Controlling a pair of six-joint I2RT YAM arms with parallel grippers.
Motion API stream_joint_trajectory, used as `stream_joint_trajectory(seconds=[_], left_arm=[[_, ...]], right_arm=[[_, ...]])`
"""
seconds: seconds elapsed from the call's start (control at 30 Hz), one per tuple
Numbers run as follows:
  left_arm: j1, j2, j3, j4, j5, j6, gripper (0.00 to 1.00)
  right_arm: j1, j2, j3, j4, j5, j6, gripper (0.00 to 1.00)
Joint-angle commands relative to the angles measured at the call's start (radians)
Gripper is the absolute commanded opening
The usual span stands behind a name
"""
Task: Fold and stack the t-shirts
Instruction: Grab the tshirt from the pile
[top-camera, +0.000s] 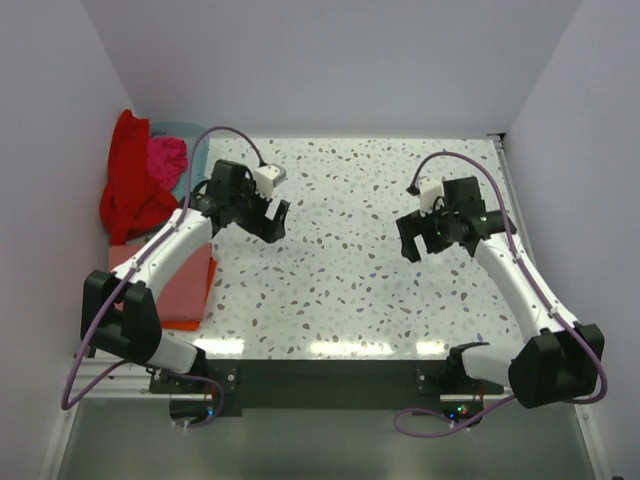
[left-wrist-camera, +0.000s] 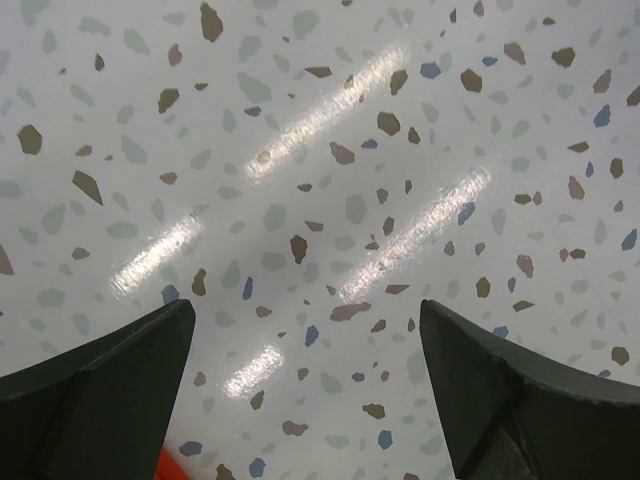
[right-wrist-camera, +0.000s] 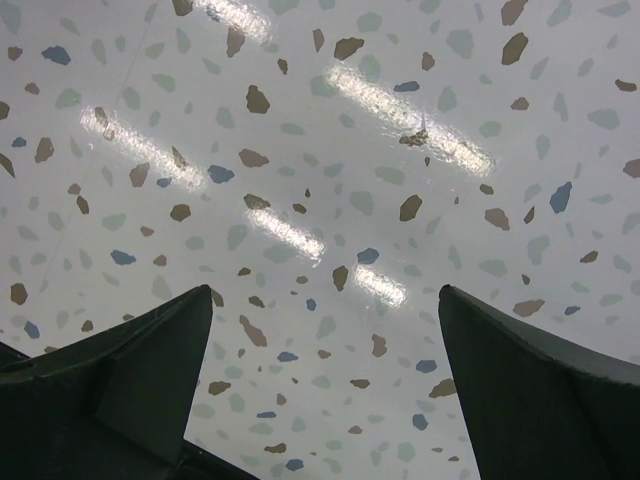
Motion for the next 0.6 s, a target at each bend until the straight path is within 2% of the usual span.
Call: stream_joint_trajectory(seconds=[0.0, 0.1, 0.13, 0.27, 0.4, 0.47, 0.57], left_arm=[[0.019, 0.030, 0.164, -0.037, 0.022, 0.027, 1.00], [0.125, 0.117, 0.356, -0.141, 0.106, 0.060, 1.00], [0.200, 0.142, 0.455, -0.166, 0.117, 0.055, 1.00], [0.329, 0.251, 0.678, -0.299, 0.087, 0.086, 1.00], [0.432, 0.297, 0.783, -0.339, -0.121, 0.198, 1.00], [0.473, 0.317, 0.798, -0.353, -0.241, 0.238, 1.00], [0.535, 0.341, 0.801, -0.342, -0.346, 0.310, 1.00]], right_arm=[[-0.008, -0.028, 0.018, -0.006, 0.006, -0.013, 0.99], [-0.011, -0.010, 0.049, -0.008, 0.009, -0.013, 0.99], [-0.010, -0.002, 0.070, -0.011, 0.012, -0.011, 0.98], [-0.013, 0.012, 0.119, -0.031, 0.009, -0.008, 0.99], [-0.016, 0.029, 0.161, -0.038, -0.038, 0.033, 0.99], [-0.015, 0.044, 0.171, -0.063, -0.075, 0.021, 0.99], [-0.015, 0.085, 0.213, -0.130, -0.158, -0.019, 0.99]])
